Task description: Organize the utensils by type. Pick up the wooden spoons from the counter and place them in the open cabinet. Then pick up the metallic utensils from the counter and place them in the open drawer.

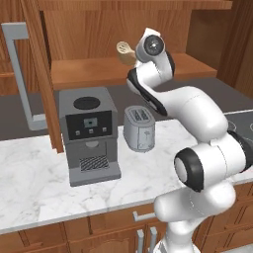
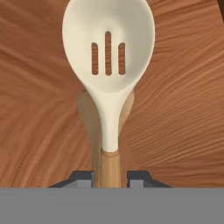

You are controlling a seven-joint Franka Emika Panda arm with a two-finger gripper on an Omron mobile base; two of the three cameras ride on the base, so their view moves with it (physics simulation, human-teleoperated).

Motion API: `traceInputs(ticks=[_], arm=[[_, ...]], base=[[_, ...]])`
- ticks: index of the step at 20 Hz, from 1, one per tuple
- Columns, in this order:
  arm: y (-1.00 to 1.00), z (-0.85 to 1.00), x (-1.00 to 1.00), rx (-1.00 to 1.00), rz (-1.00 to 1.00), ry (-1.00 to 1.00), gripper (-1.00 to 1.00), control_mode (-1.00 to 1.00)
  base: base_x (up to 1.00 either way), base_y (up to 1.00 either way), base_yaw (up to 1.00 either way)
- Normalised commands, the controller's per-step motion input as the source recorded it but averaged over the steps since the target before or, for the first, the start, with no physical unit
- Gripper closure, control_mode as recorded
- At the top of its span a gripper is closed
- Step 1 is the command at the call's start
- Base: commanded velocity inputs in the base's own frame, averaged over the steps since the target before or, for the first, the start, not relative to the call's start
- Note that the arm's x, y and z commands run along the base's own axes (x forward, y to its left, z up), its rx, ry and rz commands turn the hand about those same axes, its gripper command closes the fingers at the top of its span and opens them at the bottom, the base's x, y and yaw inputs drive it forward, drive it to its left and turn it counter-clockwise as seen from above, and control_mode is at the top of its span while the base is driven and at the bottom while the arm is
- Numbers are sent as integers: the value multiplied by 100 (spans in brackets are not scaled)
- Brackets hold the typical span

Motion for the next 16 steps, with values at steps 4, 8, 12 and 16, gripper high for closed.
traceInputs(ticks=[4,8,12,16], arm=[[0,-2,51,0,0,0,100,-100],[0,-5,50,0,0,0,100,-100],[0,-14,48,-1,0,-1,100,-100],[0,-2,28,0,0,-3,100,-100]], base=[[0,0,0],[0,0,0],[0,0,0],[0,0,0]])
